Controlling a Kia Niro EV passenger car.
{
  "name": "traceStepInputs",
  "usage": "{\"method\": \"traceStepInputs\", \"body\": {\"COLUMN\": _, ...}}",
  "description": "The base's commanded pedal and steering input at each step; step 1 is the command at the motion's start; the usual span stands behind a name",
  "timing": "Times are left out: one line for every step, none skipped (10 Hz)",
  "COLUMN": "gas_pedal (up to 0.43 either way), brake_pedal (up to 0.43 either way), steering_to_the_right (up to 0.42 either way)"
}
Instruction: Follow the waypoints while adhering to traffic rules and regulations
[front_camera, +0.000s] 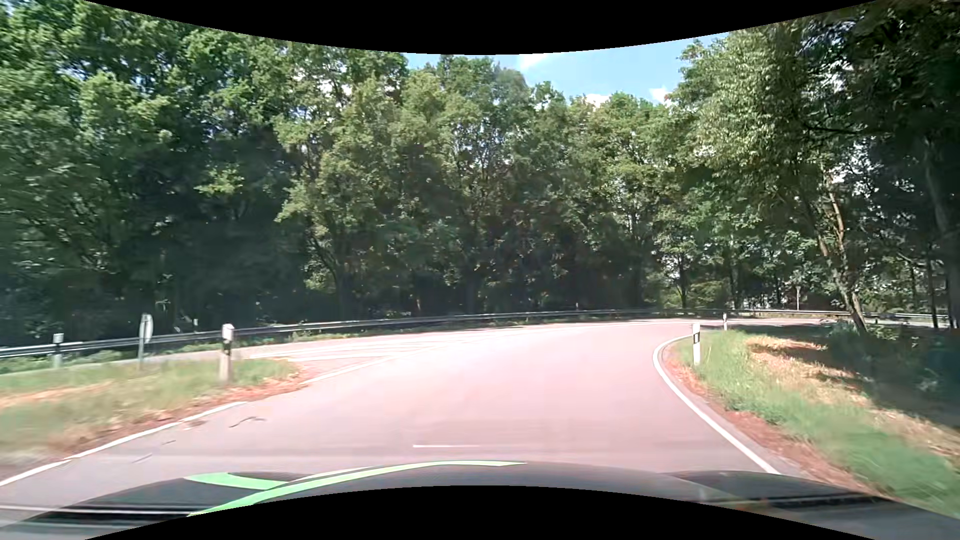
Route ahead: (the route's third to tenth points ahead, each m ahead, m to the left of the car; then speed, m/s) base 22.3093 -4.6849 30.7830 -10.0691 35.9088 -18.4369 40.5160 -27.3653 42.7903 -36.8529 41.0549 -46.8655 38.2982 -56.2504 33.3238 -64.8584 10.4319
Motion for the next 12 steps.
{"method": "traceStepInputs", "body": {"gas_pedal": 0.0, "brake_pedal": 0.0, "steering_to_the_right": 0.119}}
{"method": "traceStepInputs", "body": {"gas_pedal": 0.0, "brake_pedal": 0.0, "steering_to_the_right": 0.119}}
{"method": "traceStepInputs", "body": {"gas_pedal": 0.0, "brake_pedal": 0.0, "steering_to_the_right": 0.119}}
{"method": "traceStepInputs", "body": {"gas_pedal": 0.0, "brake_pedal": 0.0, "steering_to_the_right": 0.118}}
{"method": "traceStepInputs", "body": {"gas_pedal": 0.008, "brake_pedal": 0.0, "steering_to_the_right": 0.118}}
{"method": "traceStepInputs", "body": {"gas_pedal": 0.02, "brake_pedal": 0.0, "steering_to_the_right": 0.118}}
{"method": "traceStepInputs", "body": {"gas_pedal": 0.039, "brake_pedal": 0.0, "steering_to_the_right": 0.118}}
{"method": "traceStepInputs", "body": {"gas_pedal": 0.047, "brake_pedal": 0.0, "steering_to_the_right": 0.118}}
{"method": "traceStepInputs", "body": {"gas_pedal": 0.059, "brake_pedal": 0.0, "steering_to_the_right": 0.118}}
{"method": "traceStepInputs", "body": {"gas_pedal": 0.067, "brake_pedal": 0.0, "steering_to_the_right": 0.118}}
{"method": "traceStepInputs", "body": {"gas_pedal": 0.067, "brake_pedal": 0.0, "steering_to_the_right": 0.118}}
{"method": "traceStepInputs", "body": {"gas_pedal": 0.067, "brake_pedal": 0.0, "steering_to_the_right": 0.118}}
